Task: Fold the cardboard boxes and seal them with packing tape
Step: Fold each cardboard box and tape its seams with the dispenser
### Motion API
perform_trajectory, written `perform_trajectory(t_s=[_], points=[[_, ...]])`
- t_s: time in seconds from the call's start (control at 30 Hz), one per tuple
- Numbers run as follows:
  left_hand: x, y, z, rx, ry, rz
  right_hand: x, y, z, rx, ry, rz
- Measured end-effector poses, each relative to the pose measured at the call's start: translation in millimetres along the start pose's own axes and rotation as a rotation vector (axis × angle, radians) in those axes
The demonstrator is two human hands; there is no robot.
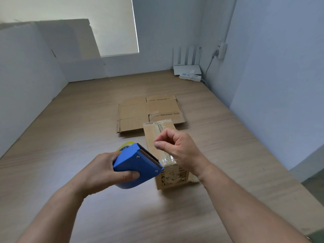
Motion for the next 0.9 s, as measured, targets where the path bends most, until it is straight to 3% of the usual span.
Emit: perform_trajectory(t_s=[0.2,0.33,0.53,0.7,0.9], points=[[-3,5,3,0.000,-0.042,-0.007,4,-10,-2,0.105,0.073,-0.121],[-2,8,5,-0.006,-0.033,-0.041,18,-4,-7,0.115,0.246,0.054],[2,10,6,-0.017,-0.054,-0.041,21,20,-10,-0.029,0.263,0.273],[1,13,4,-0.017,-0.112,0.029,14,31,-8,-0.178,0.090,0.418],[-6,11,3,0.003,-0.176,0.094,-2,33,-9,-0.243,-0.052,0.275]])
Point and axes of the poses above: each hand's wrist, its own z-axis towards the middle knuckle, its own x-axis out of the back of the hand, y = z × x, the point moved 10 cm from there along z, towards the middle knuckle, and after that the axes turned 12 degrees about z, right-handed, at the moved point
